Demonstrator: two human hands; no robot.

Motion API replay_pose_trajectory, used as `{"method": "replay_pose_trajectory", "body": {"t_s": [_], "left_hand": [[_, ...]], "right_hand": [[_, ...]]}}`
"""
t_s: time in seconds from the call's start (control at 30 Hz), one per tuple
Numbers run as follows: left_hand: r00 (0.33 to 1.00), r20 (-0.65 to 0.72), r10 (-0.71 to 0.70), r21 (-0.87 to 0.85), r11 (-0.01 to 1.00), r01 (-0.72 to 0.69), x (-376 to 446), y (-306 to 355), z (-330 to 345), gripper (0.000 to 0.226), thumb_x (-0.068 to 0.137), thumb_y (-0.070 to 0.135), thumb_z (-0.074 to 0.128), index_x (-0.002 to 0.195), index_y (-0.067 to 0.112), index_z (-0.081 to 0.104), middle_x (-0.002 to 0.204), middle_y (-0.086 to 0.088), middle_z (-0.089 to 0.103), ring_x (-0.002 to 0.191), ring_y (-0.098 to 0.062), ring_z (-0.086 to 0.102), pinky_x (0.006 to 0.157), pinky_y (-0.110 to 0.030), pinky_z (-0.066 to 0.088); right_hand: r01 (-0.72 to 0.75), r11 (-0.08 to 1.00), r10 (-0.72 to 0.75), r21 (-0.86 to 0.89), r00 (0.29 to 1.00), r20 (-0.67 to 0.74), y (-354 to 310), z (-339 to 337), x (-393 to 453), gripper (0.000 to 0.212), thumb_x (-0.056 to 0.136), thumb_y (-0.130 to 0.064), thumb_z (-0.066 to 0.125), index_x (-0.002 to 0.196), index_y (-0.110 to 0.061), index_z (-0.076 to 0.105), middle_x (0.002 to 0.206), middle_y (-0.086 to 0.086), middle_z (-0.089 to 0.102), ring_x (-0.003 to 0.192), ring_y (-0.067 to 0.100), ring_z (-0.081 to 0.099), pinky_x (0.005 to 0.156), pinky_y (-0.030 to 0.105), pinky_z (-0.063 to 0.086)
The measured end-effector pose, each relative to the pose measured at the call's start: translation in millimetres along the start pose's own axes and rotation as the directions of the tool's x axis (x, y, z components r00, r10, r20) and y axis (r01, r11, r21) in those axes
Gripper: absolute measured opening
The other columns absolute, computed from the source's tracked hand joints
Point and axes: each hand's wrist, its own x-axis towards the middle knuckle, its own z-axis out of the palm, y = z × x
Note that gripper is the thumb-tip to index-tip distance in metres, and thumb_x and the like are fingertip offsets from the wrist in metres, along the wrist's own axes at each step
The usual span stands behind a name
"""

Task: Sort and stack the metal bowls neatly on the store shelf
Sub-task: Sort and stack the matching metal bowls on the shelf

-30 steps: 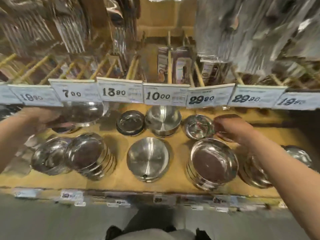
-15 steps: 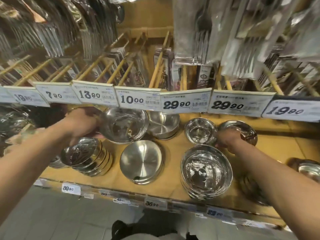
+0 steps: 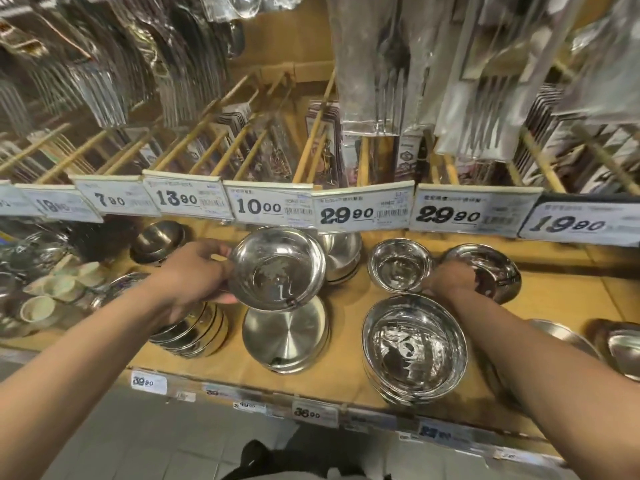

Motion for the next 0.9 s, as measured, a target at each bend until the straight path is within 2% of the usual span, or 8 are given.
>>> {"method": "replay_pose_trajectory", "body": {"t_s": [0.17, 0.23, 0.3, 0.37, 0.5, 0.6, 0.7, 0.9], "left_hand": [[0.999, 0.03, -0.009, -0.015, 1.0, 0.01, 0, -6, 5, 0.01, 0.095, -0.002, 0.059, 0.102, 0.004, 0.061, 0.078, -0.016, 0.078, 0.075, -0.028, 0.078, 0.066, -0.036, 0.065], [0.999, 0.035, -0.014, -0.017, 1.0, 0.015, -1, -8, 7, 0.01, 0.095, 0.001, 0.062, 0.104, 0.003, 0.062, 0.083, -0.018, 0.078, 0.079, -0.03, 0.078, 0.068, -0.037, 0.065], [0.999, 0.036, -0.02, -0.019, 1.0, 0.021, -2, -9, 8, 0.012, 0.095, 0.001, 0.063, 0.107, 0.003, 0.062, 0.085, -0.02, 0.078, 0.081, -0.032, 0.077, 0.069, -0.038, 0.065], [0.999, 0.038, -0.022, -0.021, 1.0, 0.023, -3, -8, 9, 0.012, 0.095, 0.0, 0.062, 0.107, 0.003, 0.061, 0.084, -0.02, 0.077, 0.08, -0.032, 0.077, 0.068, -0.036, 0.065], [0.999, 0.038, -0.019, -0.034, 0.999, 0.02, -3, -8, 8, 0.012, 0.096, -0.001, 0.061, 0.107, 0.002, 0.061, 0.082, -0.02, 0.077, 0.077, -0.03, 0.077, 0.066, -0.035, 0.065], [0.999, 0.054, -0.007, -0.026, 1.0, 0.008, -5, -7, 10, 0.012, 0.096, 0.001, 0.061, 0.109, 0.002, 0.061, 0.081, -0.018, 0.078, 0.077, -0.03, 0.077, 0.065, -0.036, 0.065], [0.998, 0.056, 0.009, 0.0, 1.0, -0.01, -8, -1, 15, 0.008, 0.097, 0.004, 0.062, 0.105, 0.004, 0.063, 0.078, -0.016, 0.078, 0.067, -0.026, 0.077, 0.054, -0.028, 0.062], [0.991, 0.087, 0.097, 0.084, 0.991, -0.105, -19, 11, 32, 0.006, 0.099, 0.007, 0.059, 0.094, 0.009, 0.062, 0.068, -0.011, 0.074, 0.036, -0.009, 0.063, 0.03, -0.013, 0.04]], "right_hand": [[-0.16, 0.9, 0.076, 0.405, 0.973, 0.216, 1, -4, 6, 0.032, 0.088, -0.02, 0.071, 0.107, 0.003, 0.059, 0.095, 0.013, 0.066, 0.08, 0.021, 0.068, 0.073, 0.028, 0.058], [-0.258, 0.822, 0.089, 0.507, 0.938, 0.334, -1, -13, 4, 0.014, 0.092, -0.007, 0.062, 0.103, 0.0, 0.06, 0.079, 0.011, 0.065, 0.052, 0.012, 0.062, 0.045, 0.018, 0.05], [-0.309, 0.773, 0.093, 0.553, 0.919, 0.383, 2, -17, 5, 0.015, 0.093, 0.002, 0.056, 0.108, 0.005, 0.06, 0.082, 0.016, 0.066, 0.046, 0.013, 0.056, 0.032, 0.018, 0.041], [-0.314, 0.761, 0.094, 0.568, 0.92, 0.382, 6, -20, 1, 0.017, 0.094, 0.002, 0.057, 0.11, 0.009, 0.061, 0.094, 0.021, 0.067, 0.053, 0.016, 0.056, 0.036, 0.021, 0.045], [-0.329, 0.764, 0.123, 0.556, 0.919, 0.374, 14, -28, -11, 0.008, 0.096, 0.003, 0.054, 0.088, 0.003, 0.054, 0.07, 0.015, 0.058, 0.031, 0.014, 0.052, 0.028, 0.018, 0.039], [-0.372, 0.652, 0.095, 0.661, 0.905, 0.415, 19, -40, -21, 0.012, 0.1, 0.001, 0.049, 0.088, 0.0, 0.049, 0.071, 0.014, 0.057, 0.039, 0.017, 0.056, 0.029, 0.019, 0.043], [-0.335, 0.604, 0.063, 0.723, 0.925, 0.375, 22, -54, -33, 0.02, 0.101, -0.004, 0.048, 0.081, -0.005, 0.051, 0.066, 0.01, 0.06, 0.042, 0.013, 0.057, 0.034, 0.018, 0.047], [-0.313, 0.53, 0.066, 0.788, 0.942, 0.33, 46, -84, -60, 0.019, 0.103, -0.002, 0.041, 0.086, -0.004, 0.051, 0.079, 0.011, 0.055, 0.064, 0.016, 0.054, 0.033, 0.018, 0.048]]}}
